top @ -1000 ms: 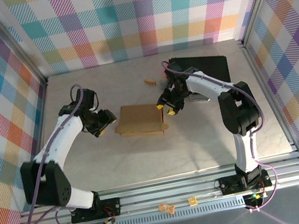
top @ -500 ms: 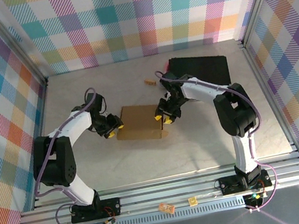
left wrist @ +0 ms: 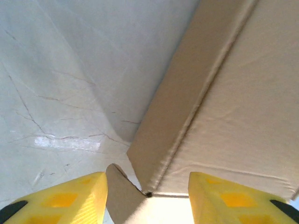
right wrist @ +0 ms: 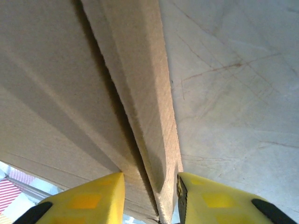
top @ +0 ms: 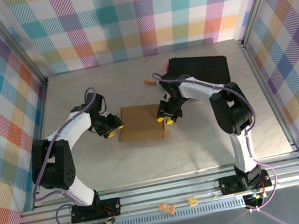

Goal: Fold the paper box

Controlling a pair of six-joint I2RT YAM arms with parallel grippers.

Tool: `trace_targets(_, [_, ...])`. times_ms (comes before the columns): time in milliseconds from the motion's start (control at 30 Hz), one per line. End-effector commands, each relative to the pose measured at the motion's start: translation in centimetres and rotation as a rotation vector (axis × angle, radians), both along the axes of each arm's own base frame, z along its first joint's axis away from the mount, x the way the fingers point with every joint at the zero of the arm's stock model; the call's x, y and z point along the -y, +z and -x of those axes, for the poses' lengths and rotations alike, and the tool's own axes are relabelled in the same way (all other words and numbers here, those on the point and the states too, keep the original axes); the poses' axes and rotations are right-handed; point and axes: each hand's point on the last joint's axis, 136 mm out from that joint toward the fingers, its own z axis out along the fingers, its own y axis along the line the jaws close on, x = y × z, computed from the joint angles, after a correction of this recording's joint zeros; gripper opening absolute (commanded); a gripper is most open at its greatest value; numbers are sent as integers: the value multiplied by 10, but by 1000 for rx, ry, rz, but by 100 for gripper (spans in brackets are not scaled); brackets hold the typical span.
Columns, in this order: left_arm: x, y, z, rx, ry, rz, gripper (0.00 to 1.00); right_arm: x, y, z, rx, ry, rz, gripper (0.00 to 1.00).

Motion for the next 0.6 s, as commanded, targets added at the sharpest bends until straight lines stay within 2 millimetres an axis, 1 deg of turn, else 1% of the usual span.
trace_targets(0, [-2, 29, -14, 73, -45, -40, 48, 9, -4, -1, 6, 51, 60, 33])
trace_targets(100, [2, 20, -22, 55, -82, -38, 42, 9, -1, -4, 20, 59, 64, 32])
trace_targets(167, [4, 9, -25, 31, -106, -48, 39, 11, 0, -6, 28, 62, 77, 30])
trace_targets(267, [6, -7, -26, 0, -133, -60, 36, 13, -1, -8, 32, 73, 103, 28])
trace_targets(333, [8, -10, -26, -1, -140, -62, 36, 15, -2, -10, 38, 80, 114, 27])
trace_targets(433, [13, -9, -26, 10, -153, -71, 36, 17, -1, -13, 57, 95, 132, 26])
trace_targets(567, [12, -8, -25, 17, -147, -91, 37, 21, 4, -21, 100, 114, 156, 26])
